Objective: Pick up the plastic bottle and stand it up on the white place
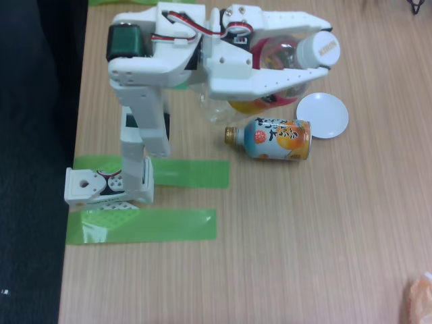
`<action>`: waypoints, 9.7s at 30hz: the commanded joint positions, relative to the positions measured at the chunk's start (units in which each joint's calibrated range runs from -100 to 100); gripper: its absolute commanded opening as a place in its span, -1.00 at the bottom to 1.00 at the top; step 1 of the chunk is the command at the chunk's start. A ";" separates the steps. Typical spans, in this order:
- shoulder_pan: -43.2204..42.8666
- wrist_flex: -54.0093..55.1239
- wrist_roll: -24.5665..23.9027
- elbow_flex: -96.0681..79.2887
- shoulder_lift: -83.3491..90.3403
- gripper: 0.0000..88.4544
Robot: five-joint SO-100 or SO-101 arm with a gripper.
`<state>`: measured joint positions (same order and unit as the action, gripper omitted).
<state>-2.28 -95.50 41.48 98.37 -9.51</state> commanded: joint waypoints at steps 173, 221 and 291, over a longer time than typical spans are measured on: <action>-16.76 152.49 6.51 -121.69 -6.24 -0.72; -17.50 152.49 8.08 -121.78 -8.09 -0.21; -2.98 177.13 -42.61 -186.06 108.17 -0.23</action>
<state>-5.19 66.95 -0.79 -83.55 98.91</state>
